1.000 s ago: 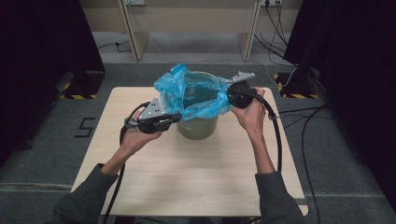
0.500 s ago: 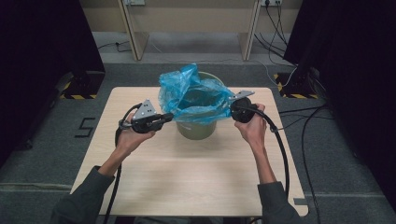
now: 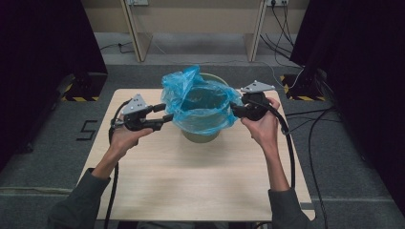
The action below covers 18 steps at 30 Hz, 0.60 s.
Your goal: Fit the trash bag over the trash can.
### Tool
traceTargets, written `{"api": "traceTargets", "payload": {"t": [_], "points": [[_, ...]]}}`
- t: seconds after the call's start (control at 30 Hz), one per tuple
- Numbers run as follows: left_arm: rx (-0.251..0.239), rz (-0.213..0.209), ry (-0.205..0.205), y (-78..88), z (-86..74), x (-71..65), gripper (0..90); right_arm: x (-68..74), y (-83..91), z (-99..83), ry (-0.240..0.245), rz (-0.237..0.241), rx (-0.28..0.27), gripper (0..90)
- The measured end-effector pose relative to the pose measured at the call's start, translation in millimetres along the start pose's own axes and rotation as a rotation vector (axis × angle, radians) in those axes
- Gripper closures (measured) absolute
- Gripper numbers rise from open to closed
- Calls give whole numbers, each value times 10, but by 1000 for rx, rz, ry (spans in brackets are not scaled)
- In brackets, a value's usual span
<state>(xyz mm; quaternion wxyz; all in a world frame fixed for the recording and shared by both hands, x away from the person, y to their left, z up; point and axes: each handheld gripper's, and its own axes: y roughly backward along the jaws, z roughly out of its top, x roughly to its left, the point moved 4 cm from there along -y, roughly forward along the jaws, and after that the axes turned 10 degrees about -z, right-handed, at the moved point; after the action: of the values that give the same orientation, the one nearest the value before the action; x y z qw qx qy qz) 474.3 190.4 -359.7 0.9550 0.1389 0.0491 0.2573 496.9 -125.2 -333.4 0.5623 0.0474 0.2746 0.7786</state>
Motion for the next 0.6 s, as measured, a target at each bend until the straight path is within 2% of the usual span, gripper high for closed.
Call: {"api": "traceTargets", "payload": {"t": [0.13, 0.23, 0.3, 0.37, 0.43, 0.5, 0.6], "points": [[-5, 10, 41, -92, 115, 79, 405, 93, -66, 74, -17, 16, 0, 421], [14, 24, 49, -195, 144, 136, 400, 157, -173, 93, -21, 15, 11, 423], [44, 29, 35, -254, 121, 170, 450, 167, -265, 78, -23, 5, 36, 435], [58, 18, 27, -268, 84, 204, 570, 139, -352, 62, -37, -12, 51, 467], [57, 35, 15, -232, 42, 246, 673, 78, -424, 45, -54, -28, 57, 508], [57, 42, 12, -179, -8, 282, 733, 8, -483, 37, -89, -25, 49, 550], [92, 88, -21, -135, -105, 361, 791, -88, -547, 42, -144, -7, 34, 576]]}}
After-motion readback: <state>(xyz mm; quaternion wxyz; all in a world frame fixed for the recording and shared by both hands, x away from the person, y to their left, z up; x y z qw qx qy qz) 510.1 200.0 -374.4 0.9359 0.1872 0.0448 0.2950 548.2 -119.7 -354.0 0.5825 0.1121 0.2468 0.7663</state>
